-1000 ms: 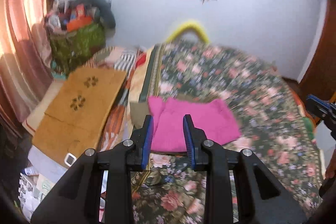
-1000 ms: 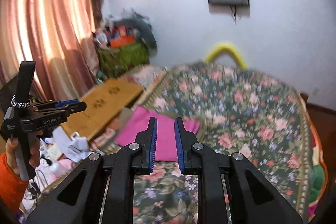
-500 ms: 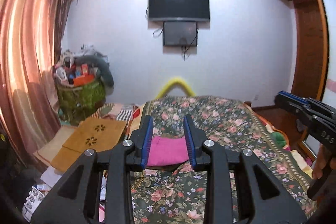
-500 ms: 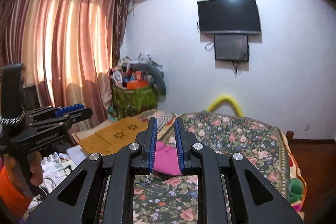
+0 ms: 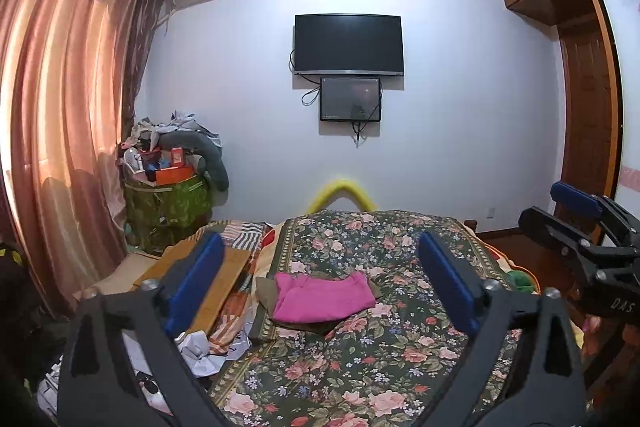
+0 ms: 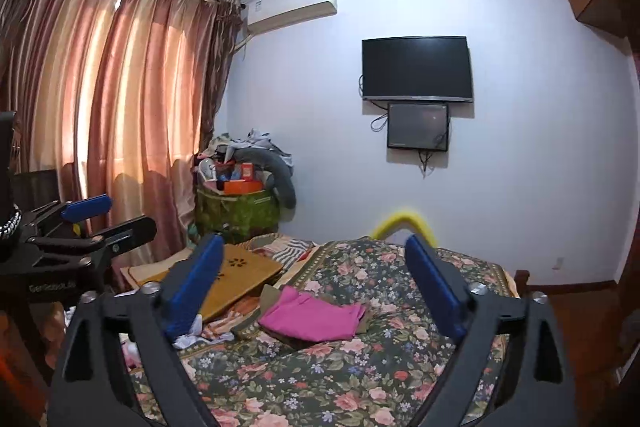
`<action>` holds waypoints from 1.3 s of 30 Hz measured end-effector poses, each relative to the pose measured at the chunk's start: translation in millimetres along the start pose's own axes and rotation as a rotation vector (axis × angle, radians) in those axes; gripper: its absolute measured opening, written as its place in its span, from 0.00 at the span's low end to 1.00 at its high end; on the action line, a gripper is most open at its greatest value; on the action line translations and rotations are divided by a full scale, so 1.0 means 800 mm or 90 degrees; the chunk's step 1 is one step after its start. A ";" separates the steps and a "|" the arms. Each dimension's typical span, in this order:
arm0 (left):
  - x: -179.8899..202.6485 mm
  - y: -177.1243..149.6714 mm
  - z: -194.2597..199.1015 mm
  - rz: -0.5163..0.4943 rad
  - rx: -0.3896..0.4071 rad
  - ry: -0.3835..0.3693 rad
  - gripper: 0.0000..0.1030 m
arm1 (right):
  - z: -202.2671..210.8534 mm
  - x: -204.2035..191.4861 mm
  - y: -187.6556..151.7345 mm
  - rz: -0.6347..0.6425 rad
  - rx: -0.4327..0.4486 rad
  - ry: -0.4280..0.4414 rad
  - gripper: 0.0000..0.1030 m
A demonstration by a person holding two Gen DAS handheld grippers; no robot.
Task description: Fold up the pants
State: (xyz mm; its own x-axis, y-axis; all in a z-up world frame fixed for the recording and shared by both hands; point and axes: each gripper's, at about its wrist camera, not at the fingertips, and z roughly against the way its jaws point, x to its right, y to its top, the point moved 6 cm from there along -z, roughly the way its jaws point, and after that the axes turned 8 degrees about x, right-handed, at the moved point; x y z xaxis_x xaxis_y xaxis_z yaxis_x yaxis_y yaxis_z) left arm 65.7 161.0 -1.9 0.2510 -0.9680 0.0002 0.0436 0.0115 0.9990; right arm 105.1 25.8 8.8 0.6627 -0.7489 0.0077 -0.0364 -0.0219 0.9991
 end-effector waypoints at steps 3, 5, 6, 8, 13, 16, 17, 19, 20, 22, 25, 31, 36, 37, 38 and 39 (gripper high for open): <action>-0.003 -0.001 0.004 0.004 0.000 0.004 0.99 | 0.006 0.003 -0.001 -0.011 0.002 -0.009 1.00; -0.006 -0.002 0.004 0.013 -0.002 0.001 1.00 | 0.009 0.005 -0.004 -0.015 -0.002 -0.013 1.00; -0.007 -0.002 0.004 0.016 -0.005 0.000 1.00 | 0.010 0.006 -0.004 -0.015 -0.003 -0.015 1.00; -0.008 -0.004 0.005 0.021 -0.006 0.001 1.00 | 0.013 0.006 -0.006 -0.015 -0.006 -0.017 1.00; -0.014 -0.005 0.006 0.026 -0.004 0.011 1.00 | 0.021 0.004 -0.010 -0.013 -0.011 -0.016 1.00; -0.012 -0.007 0.004 0.027 -0.006 0.012 1.00 | 0.023 0.004 -0.011 -0.017 -0.013 -0.015 1.00; -0.011 -0.007 0.003 0.026 -0.007 0.012 1.00 | 0.025 0.003 -0.013 -0.018 -0.014 -0.015 1.00; -0.009 -0.009 0.002 0.024 -0.008 0.011 1.00 | 0.024 0.004 -0.013 -0.021 -0.016 -0.014 1.00; -0.007 -0.009 0.002 0.023 -0.009 0.012 1.00 | 0.024 0.005 -0.013 -0.023 -0.016 -0.015 1.00; -0.006 -0.011 0.001 0.022 -0.012 0.012 1.00 | 0.024 0.006 -0.015 -0.026 -0.018 -0.015 1.00; -0.004 -0.015 -0.003 0.024 -0.018 0.006 1.00 | 0.025 0.006 -0.017 -0.030 -0.024 -0.013 1.00; 0.000 -0.016 -0.007 0.018 -0.021 0.003 1.00 | 0.026 0.006 -0.019 -0.034 -0.030 -0.012 1.00; 0.000 -0.018 -0.006 0.015 -0.018 0.004 1.00 | 0.027 0.006 -0.018 -0.038 -0.032 -0.012 1.00; 0.000 -0.018 -0.005 0.017 -0.017 0.005 1.00 | 0.027 0.007 -0.017 -0.038 -0.031 -0.012 1.00; -0.001 -0.018 -0.006 0.019 -0.017 0.004 1.00 | 0.026 0.007 -0.018 -0.038 -0.032 -0.012 1.00; -0.001 -0.018 -0.006 0.020 -0.019 0.002 1.00 | 0.027 0.007 -0.018 -0.037 -0.032 -0.013 1.00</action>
State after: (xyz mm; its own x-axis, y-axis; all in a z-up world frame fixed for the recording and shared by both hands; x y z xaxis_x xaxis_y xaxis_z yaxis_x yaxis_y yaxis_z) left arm 69.8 162.7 -16.4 0.2564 -0.9661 0.0311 0.0643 0.0492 0.9967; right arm 93.4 7.8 -6.0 0.6473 -0.7605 -0.0514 0.0401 -0.0334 0.9986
